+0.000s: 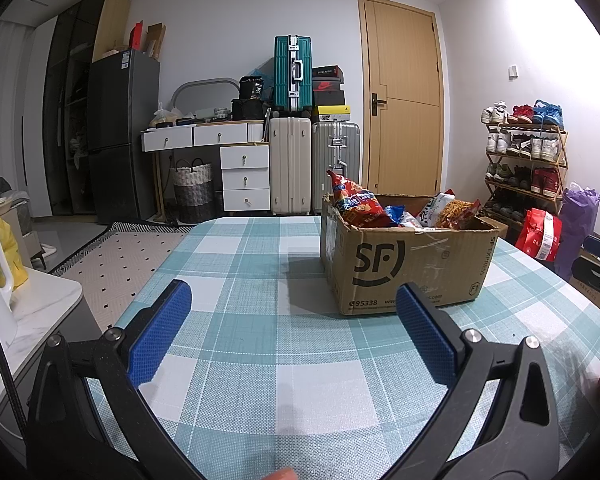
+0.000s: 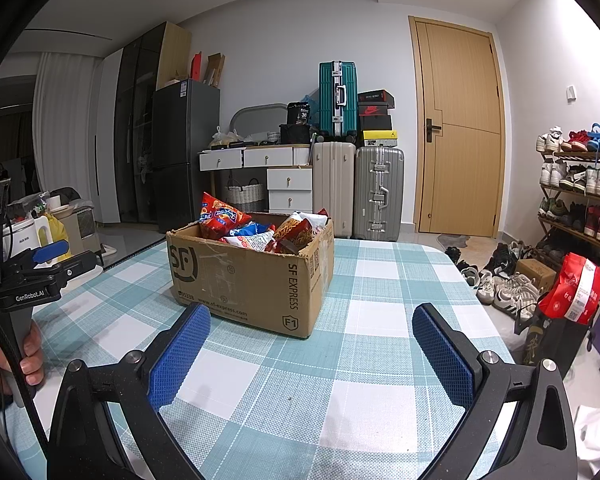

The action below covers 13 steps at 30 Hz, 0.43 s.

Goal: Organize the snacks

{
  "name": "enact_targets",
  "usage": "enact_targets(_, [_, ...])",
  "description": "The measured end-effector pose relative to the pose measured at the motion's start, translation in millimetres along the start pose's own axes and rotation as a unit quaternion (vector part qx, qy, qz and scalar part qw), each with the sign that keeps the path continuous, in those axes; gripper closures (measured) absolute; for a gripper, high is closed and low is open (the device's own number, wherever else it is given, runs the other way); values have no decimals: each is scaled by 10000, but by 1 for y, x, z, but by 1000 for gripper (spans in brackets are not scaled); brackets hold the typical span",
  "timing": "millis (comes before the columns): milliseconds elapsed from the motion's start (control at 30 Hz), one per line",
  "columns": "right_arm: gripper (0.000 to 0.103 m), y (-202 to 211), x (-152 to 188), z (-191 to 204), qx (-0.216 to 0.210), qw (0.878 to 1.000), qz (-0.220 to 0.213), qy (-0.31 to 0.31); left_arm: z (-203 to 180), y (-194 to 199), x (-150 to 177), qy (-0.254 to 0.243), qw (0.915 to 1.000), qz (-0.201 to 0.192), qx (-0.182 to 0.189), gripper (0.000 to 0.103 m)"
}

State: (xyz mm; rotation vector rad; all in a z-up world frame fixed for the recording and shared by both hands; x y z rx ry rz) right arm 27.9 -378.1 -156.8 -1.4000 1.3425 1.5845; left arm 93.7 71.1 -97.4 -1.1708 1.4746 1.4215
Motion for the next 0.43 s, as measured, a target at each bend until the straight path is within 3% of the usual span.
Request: enact_targets(433, [0,0,1,0,10,10000,3,-8,1,-2,0,13,10000,1,-3,1])
Point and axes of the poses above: each gripper's, at about its wrist camera, not at the fingertips, and y roughly against the way its jaws point, z to its left, x to its underside, the point moved 3 cm from there along -y, roughly the way its jaws point, and after that the axes turned 6 degrees about y, right-handed, at the moved point
